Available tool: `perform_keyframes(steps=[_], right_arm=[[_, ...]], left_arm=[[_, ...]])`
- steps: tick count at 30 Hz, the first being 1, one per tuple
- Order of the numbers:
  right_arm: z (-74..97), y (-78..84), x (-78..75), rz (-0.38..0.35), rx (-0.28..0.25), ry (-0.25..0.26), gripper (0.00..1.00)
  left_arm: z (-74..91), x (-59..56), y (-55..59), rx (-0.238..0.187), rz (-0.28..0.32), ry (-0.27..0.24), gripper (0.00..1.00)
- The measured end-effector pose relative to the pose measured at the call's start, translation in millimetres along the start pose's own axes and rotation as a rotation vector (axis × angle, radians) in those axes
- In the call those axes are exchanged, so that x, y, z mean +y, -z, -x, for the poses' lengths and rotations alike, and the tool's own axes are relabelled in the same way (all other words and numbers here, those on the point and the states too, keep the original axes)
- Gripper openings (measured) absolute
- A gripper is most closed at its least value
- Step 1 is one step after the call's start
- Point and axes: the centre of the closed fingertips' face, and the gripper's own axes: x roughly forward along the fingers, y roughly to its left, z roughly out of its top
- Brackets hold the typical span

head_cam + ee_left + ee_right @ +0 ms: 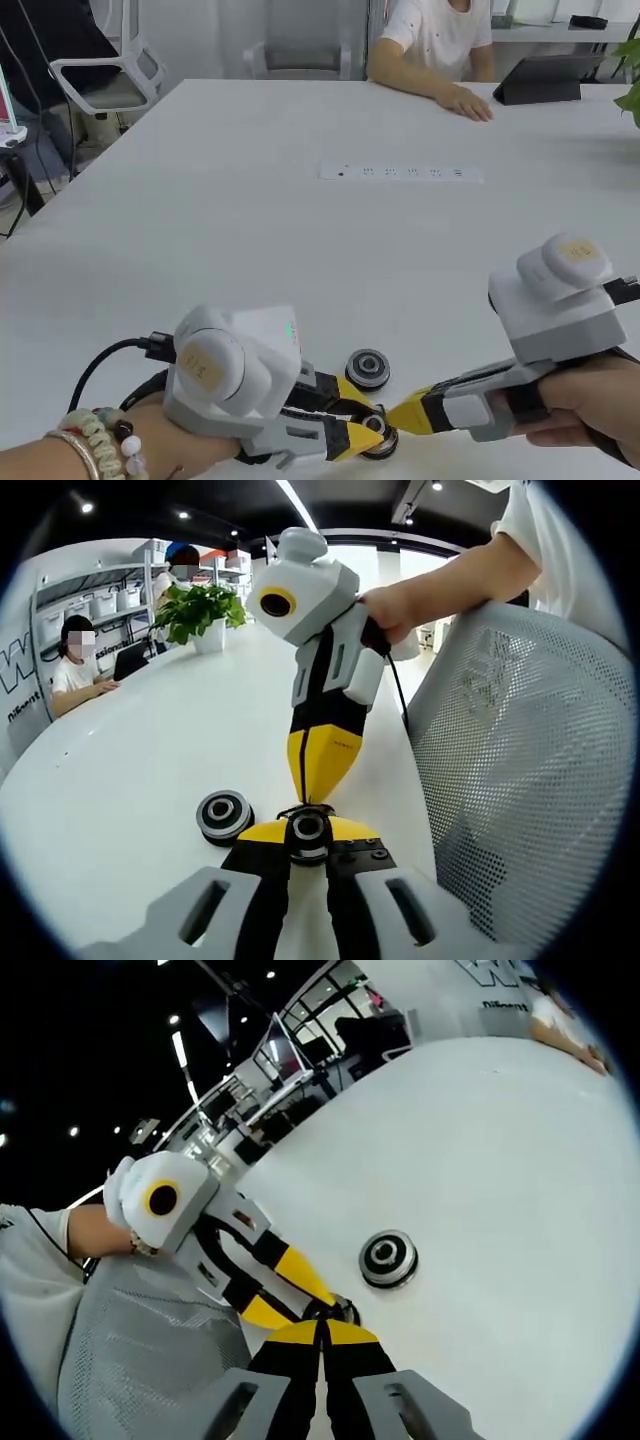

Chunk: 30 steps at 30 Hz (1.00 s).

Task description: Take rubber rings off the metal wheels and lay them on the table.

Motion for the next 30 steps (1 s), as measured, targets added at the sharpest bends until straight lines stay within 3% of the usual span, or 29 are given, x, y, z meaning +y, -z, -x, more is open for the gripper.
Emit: perform_keyframes(steps=[2, 3, 12, 25, 30], right_arm=[[-1.4, -5.8, 8.0, -0.040, -0.037, -0.059, 0.00], [0.6, -7.9, 5.6, -0.058, -0.047, -0.061, 0.00], [-0.5, 3.0, -7.9, -0.024, 0.004, 0.017, 0.00], [0.1, 2.3, -10.0, -0.027, 0.001, 0.028, 0.00], [2.7, -0.2, -10.8, -0.040, -0.012, 0.027, 0.00]], left_arm=[[-0.1, -0.3, -0.1, 0.001, 0.001, -0.001, 0.07], [-0.1, -0.5, -0.1, 0.001, 0.000, -0.002, 0.07], [0.0, -0.3, -0.8, -0.006, 0.020, -0.007, 0.08], [2.0, -1.7, -1.0, 0.033, 0.001, 0.000, 0.09], [7.4, 0.8, -8.4, 0.009, 0.014, -0.001, 0.13]])
